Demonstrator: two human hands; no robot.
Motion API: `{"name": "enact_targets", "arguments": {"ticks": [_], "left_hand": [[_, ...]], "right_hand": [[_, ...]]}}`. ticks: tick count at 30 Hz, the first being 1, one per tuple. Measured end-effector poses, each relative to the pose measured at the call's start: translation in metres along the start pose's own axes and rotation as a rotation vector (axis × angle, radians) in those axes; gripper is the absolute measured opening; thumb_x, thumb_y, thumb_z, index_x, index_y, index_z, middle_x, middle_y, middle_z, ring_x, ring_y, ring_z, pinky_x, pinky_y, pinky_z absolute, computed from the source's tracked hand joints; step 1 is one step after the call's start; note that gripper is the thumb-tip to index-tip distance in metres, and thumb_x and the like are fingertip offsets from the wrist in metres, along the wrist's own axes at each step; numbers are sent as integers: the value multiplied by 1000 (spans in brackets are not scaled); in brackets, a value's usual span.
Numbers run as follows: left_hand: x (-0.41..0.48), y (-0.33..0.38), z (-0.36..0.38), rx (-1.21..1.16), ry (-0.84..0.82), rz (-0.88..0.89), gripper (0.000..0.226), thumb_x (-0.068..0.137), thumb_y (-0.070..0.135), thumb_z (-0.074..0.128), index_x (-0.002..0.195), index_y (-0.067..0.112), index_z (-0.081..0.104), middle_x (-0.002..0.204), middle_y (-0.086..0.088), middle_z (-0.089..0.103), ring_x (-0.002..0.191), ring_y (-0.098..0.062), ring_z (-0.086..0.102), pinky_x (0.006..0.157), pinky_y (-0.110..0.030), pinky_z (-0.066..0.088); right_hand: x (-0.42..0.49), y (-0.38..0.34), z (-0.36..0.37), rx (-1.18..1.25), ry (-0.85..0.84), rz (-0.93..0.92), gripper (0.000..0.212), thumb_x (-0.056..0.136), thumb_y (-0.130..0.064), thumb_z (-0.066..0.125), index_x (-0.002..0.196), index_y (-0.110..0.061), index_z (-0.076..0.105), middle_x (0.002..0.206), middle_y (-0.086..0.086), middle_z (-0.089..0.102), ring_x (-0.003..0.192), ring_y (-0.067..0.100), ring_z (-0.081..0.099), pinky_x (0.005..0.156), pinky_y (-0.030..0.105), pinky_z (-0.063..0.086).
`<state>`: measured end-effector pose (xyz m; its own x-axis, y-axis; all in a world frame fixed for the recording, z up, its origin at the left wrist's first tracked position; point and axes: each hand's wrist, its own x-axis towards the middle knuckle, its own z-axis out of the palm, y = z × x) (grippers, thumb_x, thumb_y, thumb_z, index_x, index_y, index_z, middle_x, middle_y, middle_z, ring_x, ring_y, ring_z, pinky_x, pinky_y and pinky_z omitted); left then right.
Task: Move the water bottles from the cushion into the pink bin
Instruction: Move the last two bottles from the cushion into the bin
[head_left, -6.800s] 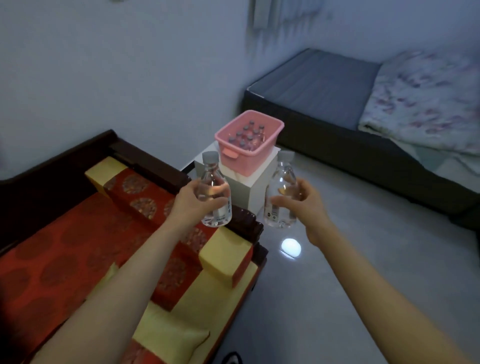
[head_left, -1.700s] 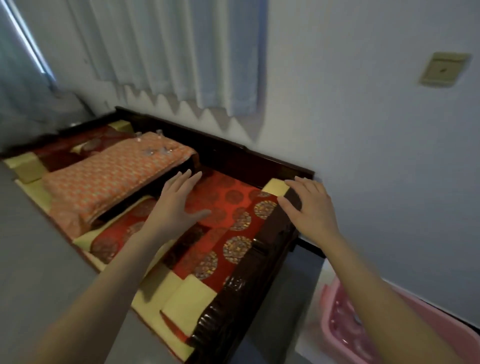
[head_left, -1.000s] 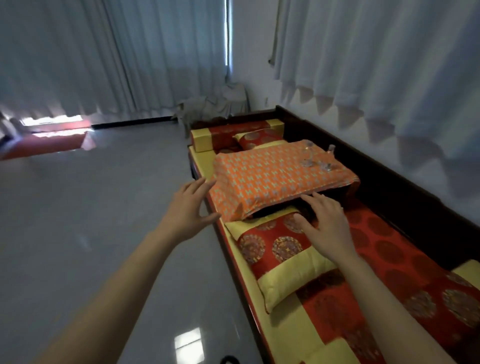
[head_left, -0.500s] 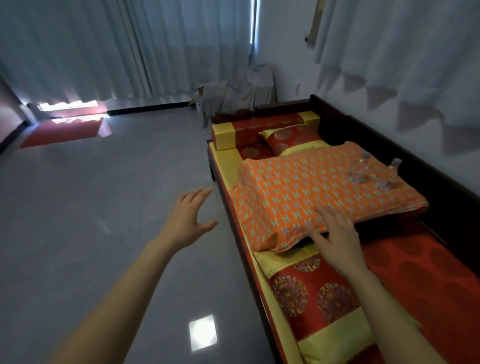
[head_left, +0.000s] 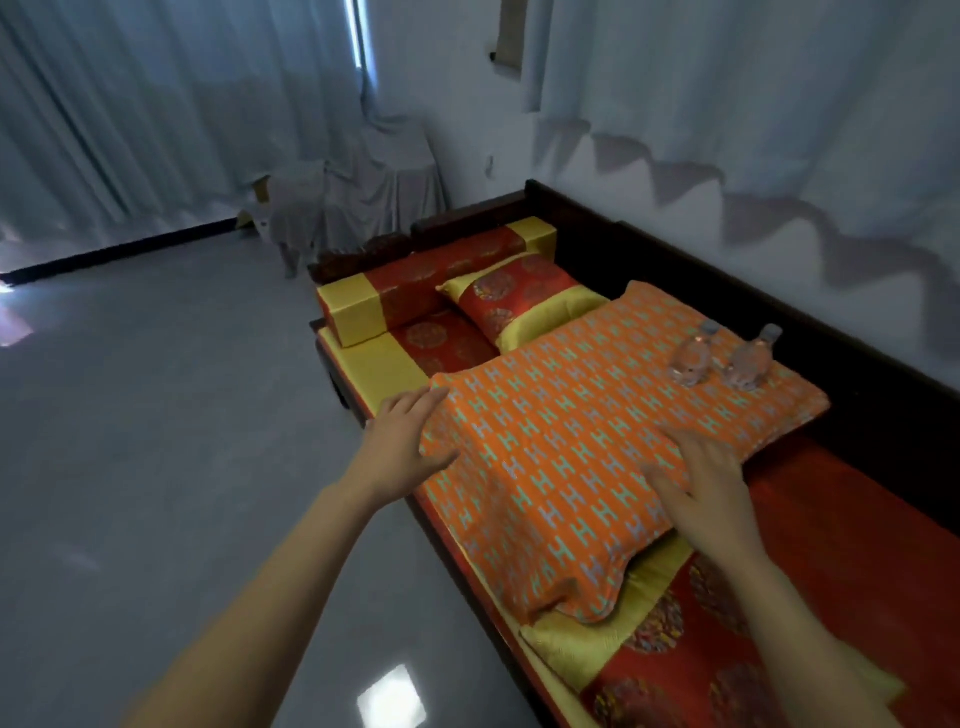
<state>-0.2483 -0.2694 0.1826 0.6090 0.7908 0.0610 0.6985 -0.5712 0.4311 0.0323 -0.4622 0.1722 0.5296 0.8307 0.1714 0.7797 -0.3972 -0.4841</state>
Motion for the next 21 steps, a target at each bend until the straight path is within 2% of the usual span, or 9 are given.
{"name": "enact_targets", "arguments": {"ticks": [3,8,16,21], "left_hand": [[52,-5,12,-15,-54,92,80,80,46,69,147,22,31,152,-4,36,139,-26,29,109,-46,31],[143,11,44,-46,-139,261,80,80,45,69,147,20,32,152,-8,34,140,-30,28,114,-41,23],[264,64,93,-73,-247,451,80,81,42,69,147,17,31,151,-8,37,140,-25,31,114,-39,21],[318,90,123,-113,-335,504,79,81,34,71,147,16,31,151,-9,36,140,-27,30,114,-39,22]], "right_hand": [[16,5,9,-2,27,107,50,88,-29,66,133,-14,53,135,13,53,128,33,41,106,42,31],[47,37,14,-23,100,254,48,88,-31,65,132,-15,54,133,10,55,125,33,41,104,45,36],[113,91,15,-48,205,361,46,84,-24,71,126,-9,58,125,14,60,119,39,48,101,46,39],[150,119,16,-58,175,430,49,86,-27,68,129,-8,55,129,13,58,121,37,48,102,45,35]]}}
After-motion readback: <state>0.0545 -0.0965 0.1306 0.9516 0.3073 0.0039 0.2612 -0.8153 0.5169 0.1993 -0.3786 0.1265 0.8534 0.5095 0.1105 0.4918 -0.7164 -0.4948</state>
